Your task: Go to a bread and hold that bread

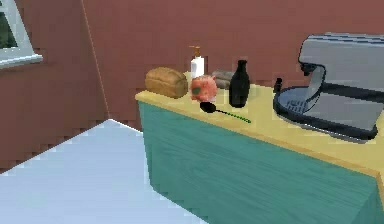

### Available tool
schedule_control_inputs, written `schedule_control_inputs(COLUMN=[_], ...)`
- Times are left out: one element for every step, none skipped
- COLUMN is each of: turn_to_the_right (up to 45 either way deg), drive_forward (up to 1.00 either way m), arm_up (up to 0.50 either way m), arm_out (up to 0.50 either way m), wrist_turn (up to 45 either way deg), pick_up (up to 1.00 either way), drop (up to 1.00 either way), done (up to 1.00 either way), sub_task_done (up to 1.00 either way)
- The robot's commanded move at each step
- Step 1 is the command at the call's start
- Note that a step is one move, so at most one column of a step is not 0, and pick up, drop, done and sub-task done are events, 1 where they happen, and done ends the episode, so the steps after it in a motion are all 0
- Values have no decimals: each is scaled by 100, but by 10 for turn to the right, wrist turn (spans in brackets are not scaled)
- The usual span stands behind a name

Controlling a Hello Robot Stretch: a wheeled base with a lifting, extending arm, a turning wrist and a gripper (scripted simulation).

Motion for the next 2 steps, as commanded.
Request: schedule_control_inputs(turn_to_the_right=[0, 0], drive_forward=[0, 0], arm_up=[50, 38], arm_out=[0, 0], wrist_turn=[0, 0], pick_up=[0, 0], drop=[0, 0], done=[0, 0], sub_task_done=[0, 0])
